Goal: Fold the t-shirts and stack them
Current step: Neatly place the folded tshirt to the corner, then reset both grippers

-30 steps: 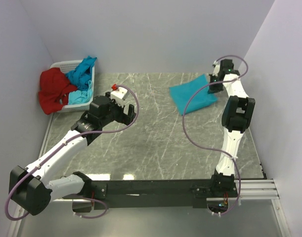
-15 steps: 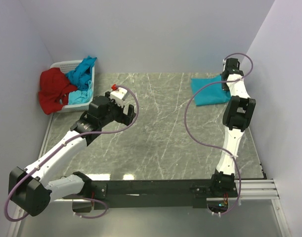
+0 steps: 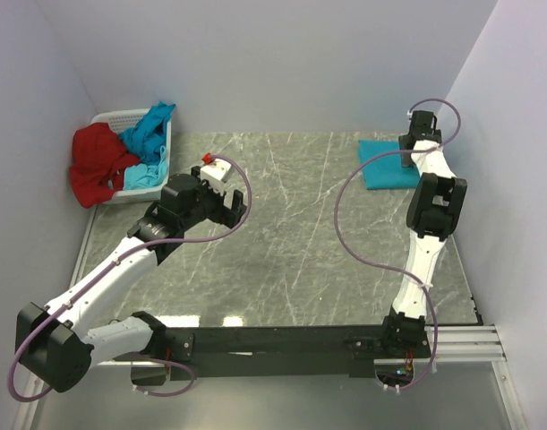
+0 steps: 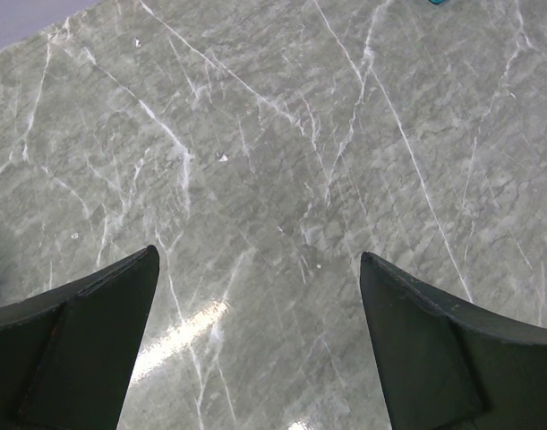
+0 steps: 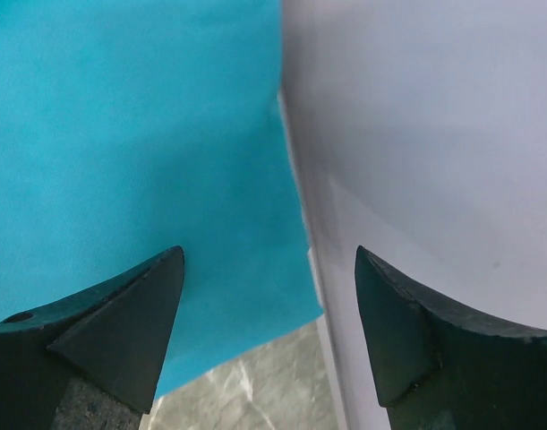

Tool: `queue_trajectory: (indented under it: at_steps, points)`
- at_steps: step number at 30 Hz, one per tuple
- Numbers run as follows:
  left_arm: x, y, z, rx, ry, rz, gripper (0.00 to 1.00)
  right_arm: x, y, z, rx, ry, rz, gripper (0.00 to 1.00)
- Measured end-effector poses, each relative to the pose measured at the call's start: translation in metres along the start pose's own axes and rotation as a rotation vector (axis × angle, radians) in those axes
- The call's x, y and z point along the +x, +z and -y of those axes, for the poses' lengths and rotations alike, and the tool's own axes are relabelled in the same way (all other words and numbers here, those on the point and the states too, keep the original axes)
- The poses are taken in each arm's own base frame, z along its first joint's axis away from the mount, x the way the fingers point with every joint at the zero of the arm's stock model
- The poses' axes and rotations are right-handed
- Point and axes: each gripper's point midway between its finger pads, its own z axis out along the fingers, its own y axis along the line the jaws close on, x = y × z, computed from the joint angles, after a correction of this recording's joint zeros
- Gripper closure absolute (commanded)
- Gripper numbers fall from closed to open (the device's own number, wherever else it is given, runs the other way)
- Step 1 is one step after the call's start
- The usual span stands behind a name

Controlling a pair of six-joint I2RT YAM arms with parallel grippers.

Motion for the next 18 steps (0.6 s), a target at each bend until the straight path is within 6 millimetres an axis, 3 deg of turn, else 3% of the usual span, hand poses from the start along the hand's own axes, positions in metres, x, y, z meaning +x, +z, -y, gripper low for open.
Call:
queue_trajectory:
  at_steps: [4,9,13,18]
  points:
    - [0.0,0.0,0.001,0.003,0.0,0.0,0.01,-0.003,-0.016,-0.011,-0.013,-0.034,0.015,0.18]
    - [-0.002,-0.004,0.0,-0.005,0.001,0.013,0.01,-0.032,-0.064,-0.026,-0.097,-0.046,0.112,0.18]
    - [-0.006,-0.009,-0.004,-0.029,0.0,0.034,0.01,-0.045,-0.124,-0.057,-0.35,-0.082,0.218,0.18]
    - [-0.012,-0.01,-0.018,-0.086,-0.063,0.059,0.01,-0.018,-0.224,-0.096,-0.682,-0.112,0.323,0.17]
